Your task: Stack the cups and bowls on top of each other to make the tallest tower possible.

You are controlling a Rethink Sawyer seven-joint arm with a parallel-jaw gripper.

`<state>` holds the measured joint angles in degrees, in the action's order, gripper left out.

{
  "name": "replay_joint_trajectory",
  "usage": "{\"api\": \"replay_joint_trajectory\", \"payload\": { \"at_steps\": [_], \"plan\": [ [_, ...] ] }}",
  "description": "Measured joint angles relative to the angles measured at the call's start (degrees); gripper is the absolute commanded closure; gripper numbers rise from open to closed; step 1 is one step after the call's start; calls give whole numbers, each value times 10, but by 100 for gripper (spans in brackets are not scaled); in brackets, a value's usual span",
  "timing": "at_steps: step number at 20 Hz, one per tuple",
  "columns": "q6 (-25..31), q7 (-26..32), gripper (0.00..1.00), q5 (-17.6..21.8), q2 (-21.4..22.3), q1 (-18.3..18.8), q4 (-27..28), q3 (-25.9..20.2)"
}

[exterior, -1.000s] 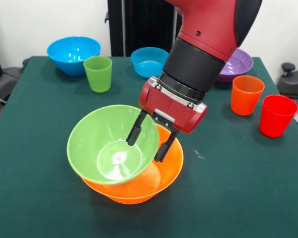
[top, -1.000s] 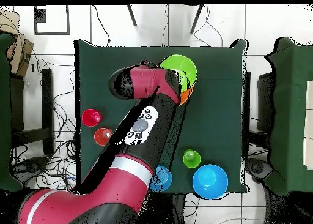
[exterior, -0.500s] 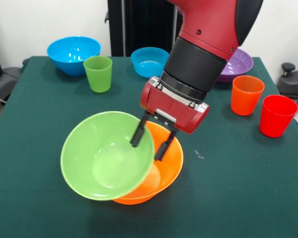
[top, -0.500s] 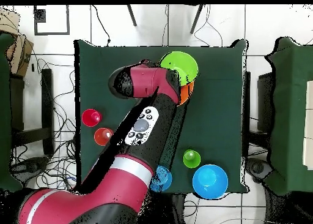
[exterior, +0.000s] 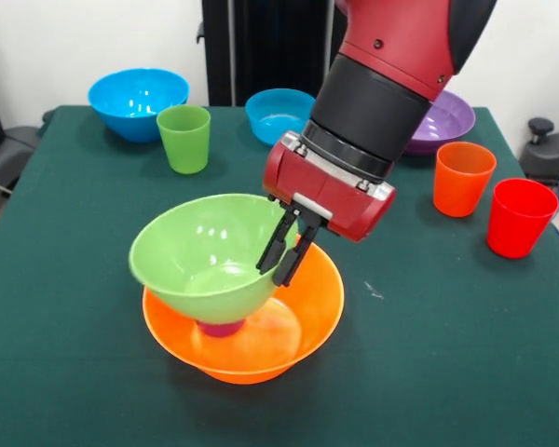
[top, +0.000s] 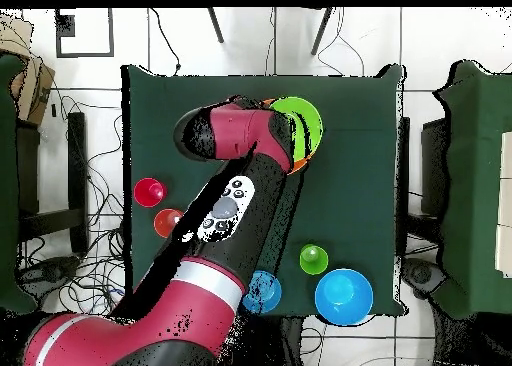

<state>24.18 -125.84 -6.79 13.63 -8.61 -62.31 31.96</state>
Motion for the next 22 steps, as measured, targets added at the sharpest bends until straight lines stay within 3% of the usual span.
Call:
{"api": "replay_joint_trajectory", "payload": {
  "at_steps": [22],
  "plan": [
    [0, 0, 100, -26, 7, -4, -4, 3]
  ]
}}
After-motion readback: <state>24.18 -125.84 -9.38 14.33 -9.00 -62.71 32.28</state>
